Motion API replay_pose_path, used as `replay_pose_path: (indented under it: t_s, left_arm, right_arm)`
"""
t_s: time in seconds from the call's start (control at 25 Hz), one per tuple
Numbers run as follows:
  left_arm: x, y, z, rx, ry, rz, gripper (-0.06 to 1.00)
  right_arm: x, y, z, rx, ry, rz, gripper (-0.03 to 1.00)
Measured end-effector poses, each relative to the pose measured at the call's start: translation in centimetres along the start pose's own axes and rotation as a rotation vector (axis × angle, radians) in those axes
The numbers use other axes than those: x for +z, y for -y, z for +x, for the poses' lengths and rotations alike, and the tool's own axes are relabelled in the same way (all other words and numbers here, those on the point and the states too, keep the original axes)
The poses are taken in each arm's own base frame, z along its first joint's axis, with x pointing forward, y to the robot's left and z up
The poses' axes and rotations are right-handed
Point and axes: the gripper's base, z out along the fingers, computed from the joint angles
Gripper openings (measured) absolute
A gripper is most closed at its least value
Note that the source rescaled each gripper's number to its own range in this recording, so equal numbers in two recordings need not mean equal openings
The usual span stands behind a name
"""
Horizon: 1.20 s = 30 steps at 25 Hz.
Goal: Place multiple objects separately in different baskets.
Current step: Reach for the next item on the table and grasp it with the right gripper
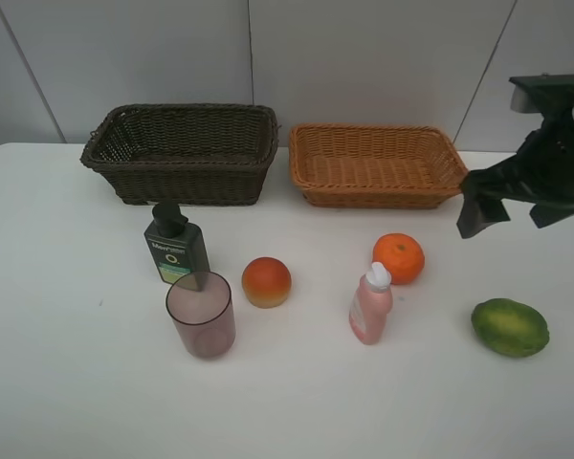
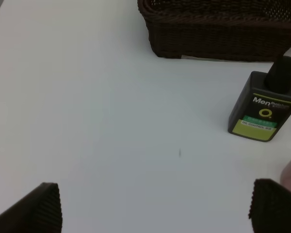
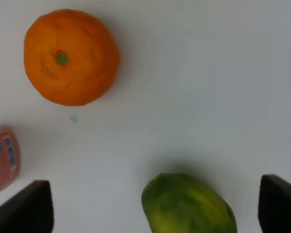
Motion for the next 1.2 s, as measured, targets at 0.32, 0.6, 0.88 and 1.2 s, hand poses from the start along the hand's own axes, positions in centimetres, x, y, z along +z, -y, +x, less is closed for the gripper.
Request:
replay_pose_path:
  t_s: [0.32, 0.6, 0.88, 1.2]
  left_arm:
    - [0.0, 0.0, 0.0, 0.000, 0.000, 0.000, 1.00]
    - [0.0, 0.0, 0.0, 0.000, 0.000, 0.000, 1.00]
    - [0.0, 0.0, 0.0, 0.000, 0.000, 0.000, 1.00]
    - [0.0, 0.0, 0.0, 0.000, 0.000, 0.000, 1.00]
  right_arm:
    - [0.0, 0.0, -0.3, -0.062, 0.030, -0.003, 0.88]
    - [0.0, -0.1, -0.5, -0.060, 0.057, -0.011, 0.88]
    - [0.4, -0.1, -0.1, -0.337, 0.039, 0.000, 0.88]
    - [1.4, -0.1, 1.1, -0.902, -0.016, -0.009, 0.88]
